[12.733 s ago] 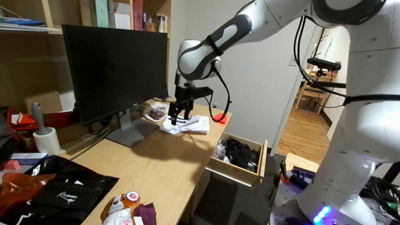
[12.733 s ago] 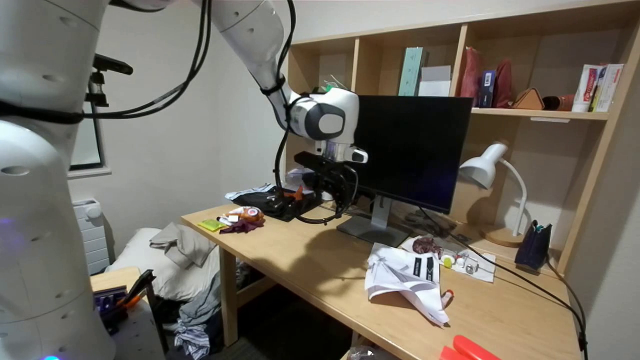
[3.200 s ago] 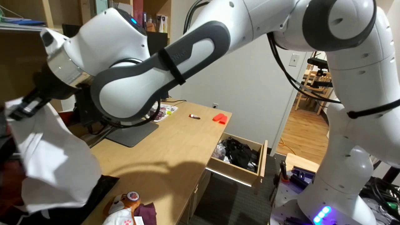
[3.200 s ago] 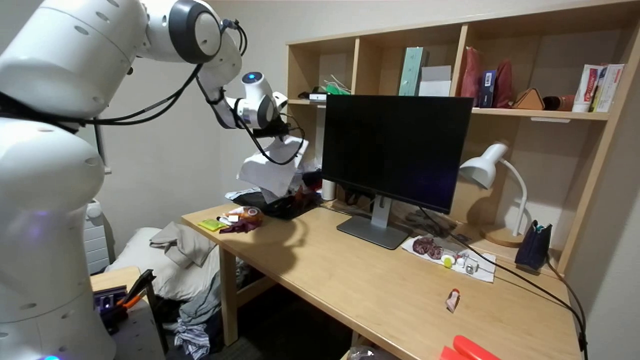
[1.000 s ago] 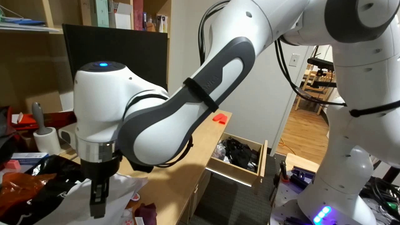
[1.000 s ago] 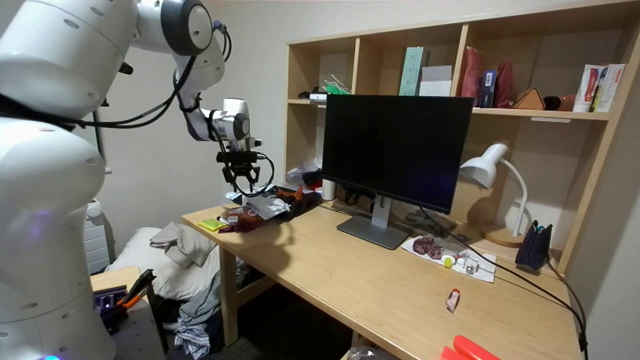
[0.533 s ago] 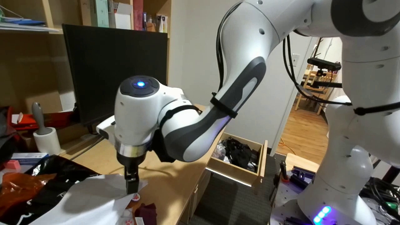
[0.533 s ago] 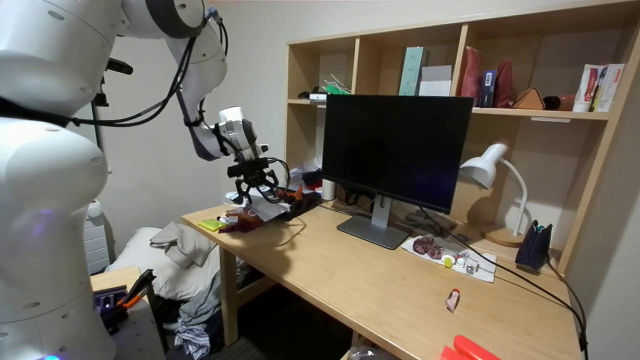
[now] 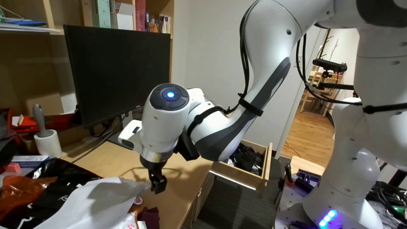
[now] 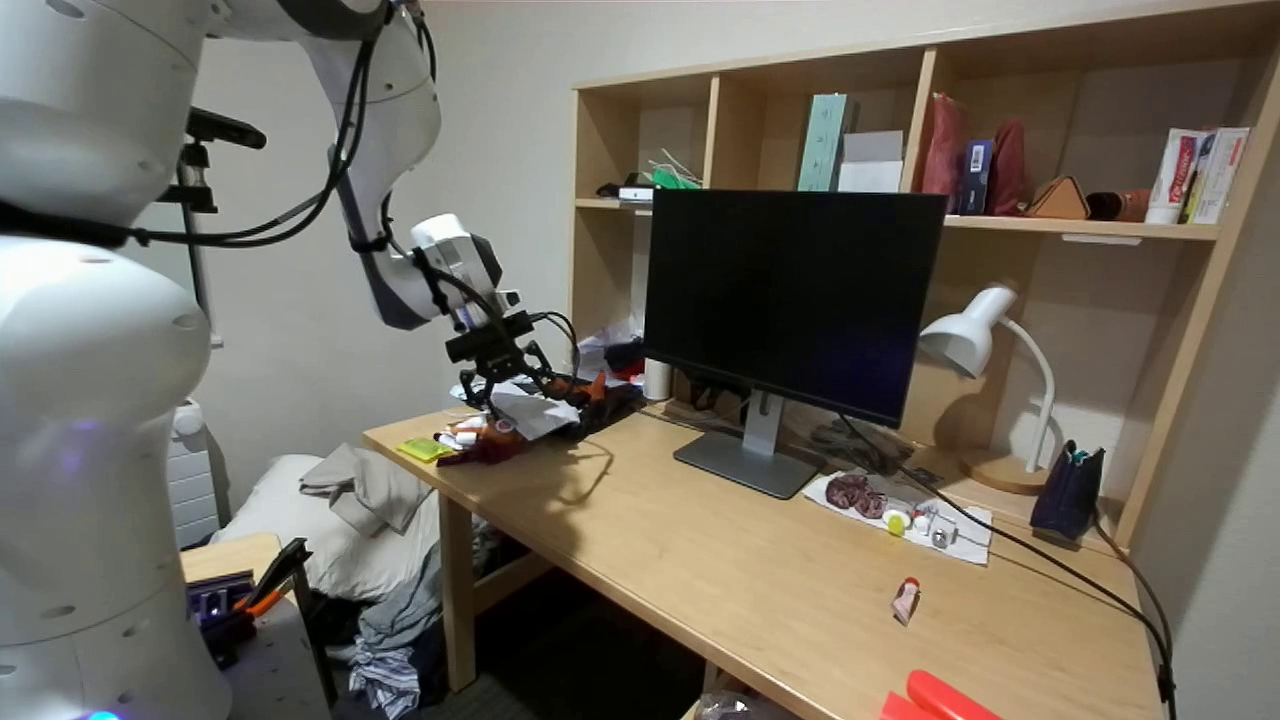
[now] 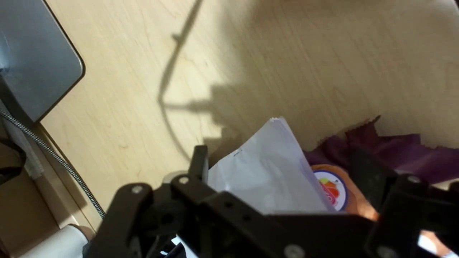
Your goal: Move the purple cloth to the left side of the desk then move the papers to the left side as well
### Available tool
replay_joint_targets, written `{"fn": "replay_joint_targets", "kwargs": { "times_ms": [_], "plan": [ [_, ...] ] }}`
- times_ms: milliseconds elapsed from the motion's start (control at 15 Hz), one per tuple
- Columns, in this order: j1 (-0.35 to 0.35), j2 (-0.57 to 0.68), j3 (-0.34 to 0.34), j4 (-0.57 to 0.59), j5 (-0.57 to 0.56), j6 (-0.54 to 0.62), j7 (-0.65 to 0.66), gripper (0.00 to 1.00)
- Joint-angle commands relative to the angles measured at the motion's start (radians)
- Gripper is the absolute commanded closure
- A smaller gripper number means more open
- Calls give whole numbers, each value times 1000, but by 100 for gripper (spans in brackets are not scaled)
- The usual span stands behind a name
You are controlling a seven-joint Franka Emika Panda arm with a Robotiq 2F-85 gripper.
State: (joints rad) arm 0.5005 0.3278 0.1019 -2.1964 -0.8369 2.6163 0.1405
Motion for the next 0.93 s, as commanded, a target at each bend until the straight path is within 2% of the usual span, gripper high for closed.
{"fn": "replay_joint_targets", "kwargs": {
  "times_ms": [0, 133, 200, 467, 667, 867],
  "plan": [
    [-69, -114, 56, -113, -15, 0, -46, 0],
    [-98, -110, 77, -136, 14, 21, -70, 0],
    [-100, -106, 70, -141, -26, 34, -25, 0],
    [-127, -67, 64, -156, -62, 108, -33, 0],
    [-91, -47, -4, -150, -206, 214, 45, 0],
    [-86, -15, -43, -133, -308, 296, 122, 0]
  ]
}}
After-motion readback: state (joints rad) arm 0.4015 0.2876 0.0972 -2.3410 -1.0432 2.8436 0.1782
